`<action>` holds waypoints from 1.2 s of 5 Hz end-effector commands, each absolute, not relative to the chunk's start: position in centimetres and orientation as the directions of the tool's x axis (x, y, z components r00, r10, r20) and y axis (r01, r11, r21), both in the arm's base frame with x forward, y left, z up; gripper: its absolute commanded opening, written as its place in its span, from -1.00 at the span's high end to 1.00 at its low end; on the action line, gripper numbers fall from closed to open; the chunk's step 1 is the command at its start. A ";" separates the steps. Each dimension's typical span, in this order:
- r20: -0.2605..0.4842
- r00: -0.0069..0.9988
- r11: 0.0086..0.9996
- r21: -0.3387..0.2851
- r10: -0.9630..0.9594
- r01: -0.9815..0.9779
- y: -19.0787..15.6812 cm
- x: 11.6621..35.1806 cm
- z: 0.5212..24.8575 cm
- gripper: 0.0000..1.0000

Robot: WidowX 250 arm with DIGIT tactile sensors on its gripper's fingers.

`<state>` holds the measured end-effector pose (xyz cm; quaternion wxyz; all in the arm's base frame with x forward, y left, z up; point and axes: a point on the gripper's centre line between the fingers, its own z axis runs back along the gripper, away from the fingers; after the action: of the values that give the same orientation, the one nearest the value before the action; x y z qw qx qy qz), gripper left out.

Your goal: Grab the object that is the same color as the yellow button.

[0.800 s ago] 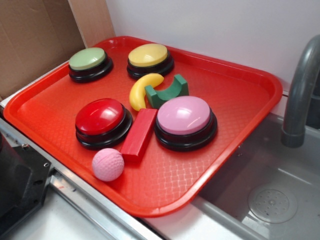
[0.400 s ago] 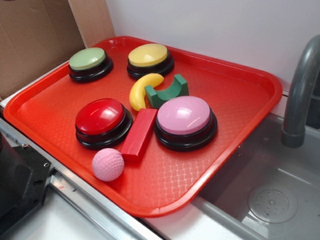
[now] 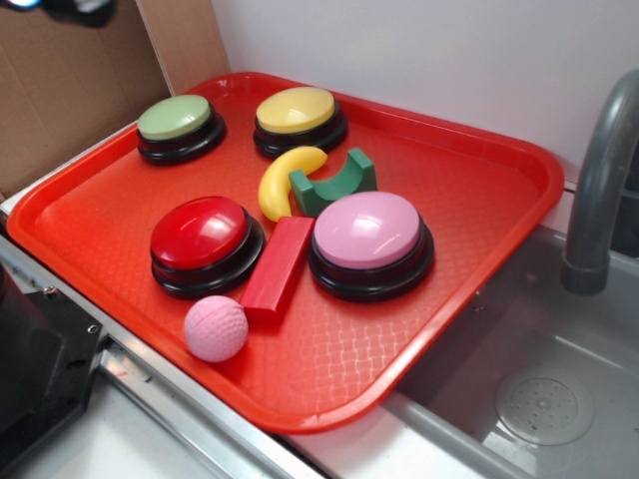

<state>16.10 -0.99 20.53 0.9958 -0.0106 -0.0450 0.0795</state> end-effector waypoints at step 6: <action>-0.010 0.803 0.802 0.062 0.596 -0.594 2.4 26.9 4.7 -1.00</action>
<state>26.31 1.56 3.57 0.9505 0.0332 0.0396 0.3063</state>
